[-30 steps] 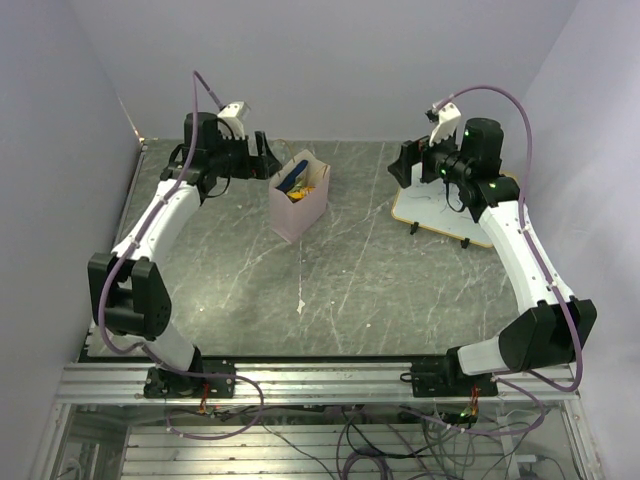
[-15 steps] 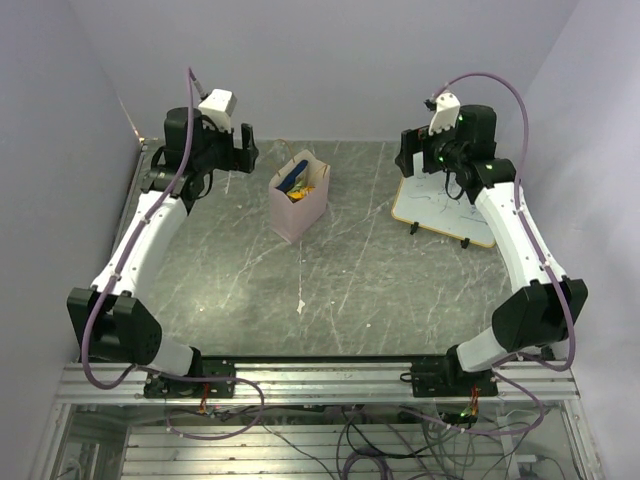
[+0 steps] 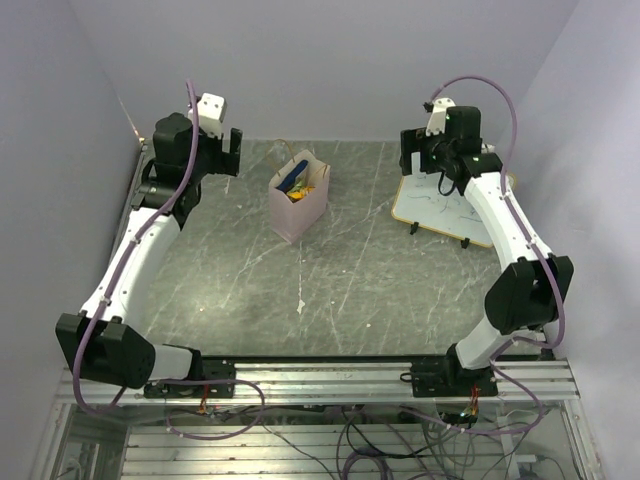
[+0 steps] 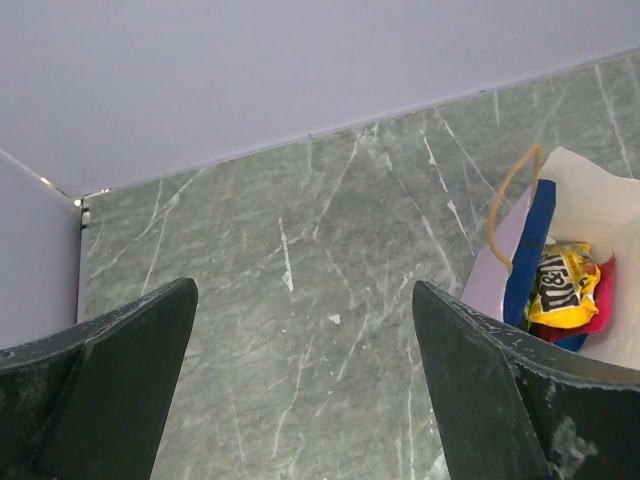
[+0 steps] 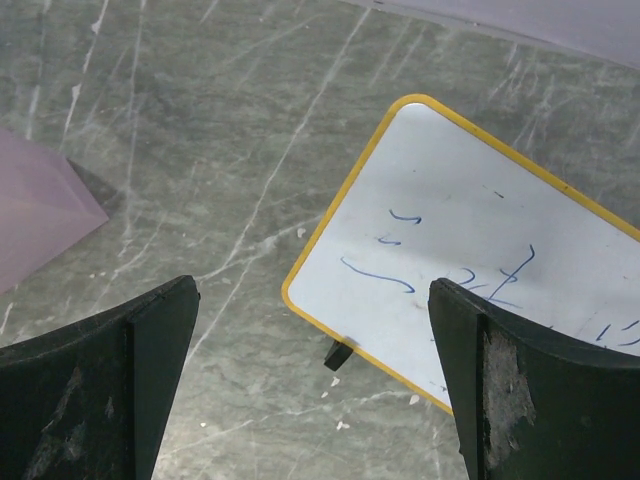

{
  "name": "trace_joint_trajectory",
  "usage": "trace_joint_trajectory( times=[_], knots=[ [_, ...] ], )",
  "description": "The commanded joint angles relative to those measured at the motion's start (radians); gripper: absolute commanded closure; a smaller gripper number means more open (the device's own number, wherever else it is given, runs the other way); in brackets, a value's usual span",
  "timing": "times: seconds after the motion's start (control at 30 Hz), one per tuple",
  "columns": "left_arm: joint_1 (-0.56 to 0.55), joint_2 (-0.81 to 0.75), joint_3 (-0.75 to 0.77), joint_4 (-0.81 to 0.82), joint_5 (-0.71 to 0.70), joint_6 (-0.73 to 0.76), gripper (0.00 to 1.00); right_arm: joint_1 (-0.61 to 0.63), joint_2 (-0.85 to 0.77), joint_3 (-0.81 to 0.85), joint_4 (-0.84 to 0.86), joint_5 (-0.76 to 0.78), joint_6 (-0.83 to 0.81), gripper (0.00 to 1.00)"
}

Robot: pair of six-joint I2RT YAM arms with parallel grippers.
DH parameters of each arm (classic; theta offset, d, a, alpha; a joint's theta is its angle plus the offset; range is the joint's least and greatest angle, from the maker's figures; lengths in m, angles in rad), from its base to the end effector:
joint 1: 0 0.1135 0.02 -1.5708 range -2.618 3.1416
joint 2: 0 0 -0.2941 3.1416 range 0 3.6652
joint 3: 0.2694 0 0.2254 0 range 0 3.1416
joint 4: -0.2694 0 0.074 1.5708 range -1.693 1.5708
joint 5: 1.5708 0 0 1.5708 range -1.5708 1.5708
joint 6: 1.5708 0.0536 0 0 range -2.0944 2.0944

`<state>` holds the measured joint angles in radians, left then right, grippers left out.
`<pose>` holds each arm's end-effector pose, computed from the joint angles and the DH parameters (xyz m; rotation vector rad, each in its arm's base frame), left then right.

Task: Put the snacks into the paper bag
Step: Reset both arms

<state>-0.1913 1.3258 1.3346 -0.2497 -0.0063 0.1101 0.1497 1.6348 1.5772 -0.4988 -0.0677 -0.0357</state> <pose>0.2841 -0.0547 0.4303 0.2676 1.7921 -0.0520 0.3628 0.0584 0.3871 -0.2369 2.1157 0.1393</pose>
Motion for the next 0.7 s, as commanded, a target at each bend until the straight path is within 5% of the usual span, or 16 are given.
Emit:
trace_joint_trajectory(
  times=[0.0,0.23,0.4,0.67],
  knots=[
    [0.007,0.001,0.017,0.023,-0.078,-0.03,0.0,-0.006,0.022,0.037,0.045,0.055,0.01,0.0],
    [0.007,-0.028,-0.002,0.005,-0.11,0.047,0.0,-0.006,-0.049,-0.024,0.13,0.054,-0.065,0.0],
    [0.007,-0.167,-0.156,0.167,-0.167,-0.036,0.0,-0.006,-0.092,-0.082,0.13,0.092,-0.029,0.0],
    [0.008,-0.243,-0.199,0.144,-0.223,-0.037,0.0,-0.006,-0.23,-0.198,0.118,0.154,-0.078,0.0]
  ],
)
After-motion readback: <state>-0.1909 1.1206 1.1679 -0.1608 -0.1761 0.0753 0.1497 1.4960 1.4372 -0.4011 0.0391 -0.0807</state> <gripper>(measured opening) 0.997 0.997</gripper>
